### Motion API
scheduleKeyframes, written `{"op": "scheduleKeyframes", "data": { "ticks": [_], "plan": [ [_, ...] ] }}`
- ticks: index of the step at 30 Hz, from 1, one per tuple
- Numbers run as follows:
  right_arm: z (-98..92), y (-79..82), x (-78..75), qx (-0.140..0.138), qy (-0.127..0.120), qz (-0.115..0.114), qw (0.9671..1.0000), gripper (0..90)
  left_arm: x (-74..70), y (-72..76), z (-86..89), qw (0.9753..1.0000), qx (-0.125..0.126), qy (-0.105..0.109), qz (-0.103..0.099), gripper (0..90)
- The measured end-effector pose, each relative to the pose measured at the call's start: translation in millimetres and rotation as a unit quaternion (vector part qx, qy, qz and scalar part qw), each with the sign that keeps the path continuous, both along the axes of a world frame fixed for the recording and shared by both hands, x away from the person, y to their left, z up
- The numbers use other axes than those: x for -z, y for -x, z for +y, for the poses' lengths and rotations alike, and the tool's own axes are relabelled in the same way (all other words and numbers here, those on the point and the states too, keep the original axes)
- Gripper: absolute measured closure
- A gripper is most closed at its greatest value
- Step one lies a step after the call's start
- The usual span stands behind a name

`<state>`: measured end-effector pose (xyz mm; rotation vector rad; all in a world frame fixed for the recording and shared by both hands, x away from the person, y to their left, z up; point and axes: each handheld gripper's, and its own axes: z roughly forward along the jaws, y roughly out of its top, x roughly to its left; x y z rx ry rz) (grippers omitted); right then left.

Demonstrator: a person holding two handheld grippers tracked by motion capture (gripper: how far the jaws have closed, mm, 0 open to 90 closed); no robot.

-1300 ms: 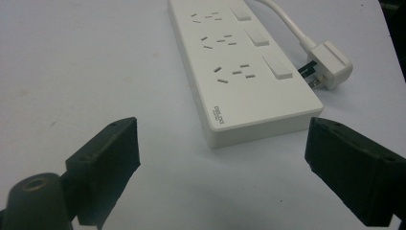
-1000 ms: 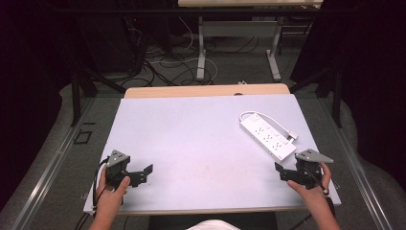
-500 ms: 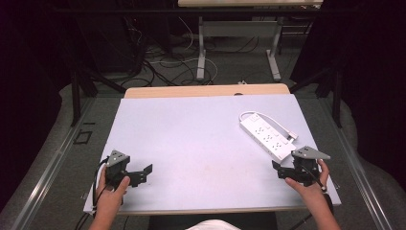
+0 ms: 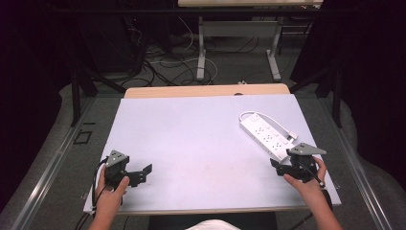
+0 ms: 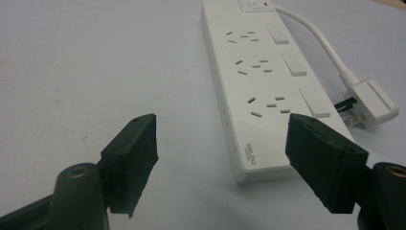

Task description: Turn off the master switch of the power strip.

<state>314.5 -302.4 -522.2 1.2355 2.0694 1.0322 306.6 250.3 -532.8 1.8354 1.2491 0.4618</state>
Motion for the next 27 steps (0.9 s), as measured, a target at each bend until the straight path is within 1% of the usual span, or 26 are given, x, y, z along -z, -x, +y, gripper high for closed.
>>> {"op": "scheduleKeyframes", "data": {
  "ticks": [4,8,9,10,11,12,13,16,17,18,19,21,23,27],
  "plan": [
    [0.6,-2.3,-1.6,0.003,0.005,-0.002,1.0000,27.4,0.1,-0.2,0.0,1.0000,0.000,-0.001,0.000,1.7],
    [1.9,-5.1,-5.4,-0.001,0.011,0.006,0.9999,29.0,0.0,0.0,0.2,1.0000,0.000,-0.001,0.001,1.7],
    [2.7,-6.9,-7.6,-0.002,0.016,0.001,0.9999,29.8,0.0,0.0,0.2,1.0000,-0.001,-0.001,0.001,1.7],
    [2.7,-6.9,-7.6,-0.002,0.016,0.001,0.9999,29.8,0.0,0.0,0.2,1.0000,-0.001,-0.001,0.000,1.7],
    [2.7,-7.9,-8.7,-0.008,0.013,0.003,0.9999,30.1,0.0,0.0,0.2,1.0000,-0.001,-0.001,0.000,1.7],
    [3.1,-8.2,-10.6,-0.003,0.014,0.005,0.9999,30.4,0.1,0.0,0.3,1.0000,-0.001,-0.001,0.000,1.7],
    [2.5,-9.4,-12.2,-0.005,0.017,0.005,0.9998,30.7,0.0,0.0,0.4,1.0000,-0.001,-0.002,0.000,1.7],
    [3.0,-12.9,-15.9,0.000,0.010,0.004,0.9999,30.8,0.0,0.2,0.4,1.0000,-0.002,-0.001,-0.001,1.7],
    [2.2,-13.6,-18.1,-0.004,0.011,0.008,0.9999,31.5,0.0,0.2,0.5,1.0000,-0.003,0.000,0.000,1.7],
    [1.9,-14.6,-20.1,-0.005,0.010,0.008,0.9999,33.4,0.0,0.2,0.6,1.0000,-0.003,0.000,0.000,1.7],
    [2.9,-15.8,-22.9,-0.002,0.008,0.012,0.9999,33.9,-0.1,0.2,0.7,1.0000,-0.003,-0.001,0.000,1.7],
    [2.6,-18.4,-25.6,-0.004,0.015,0.009,0.9998,33.9,0.1,0.2,0.8,1.0000,-0.003,-0.001,0.001,1.7],
    [3.1,-18.7,-27.0,-0.003,0.012,0.012,0.9999,33.9,0.0,0.2,0.7,1.0000,-0.003,-0.001,0.001,1.7],
    [3.5,-22.9,-31.7,-0.006,0.018,0.011,0.9998,34.1,0.0,0.2,0.6,1.0000,-0.003,-0.001,0.000,1.7]
  ]
}}
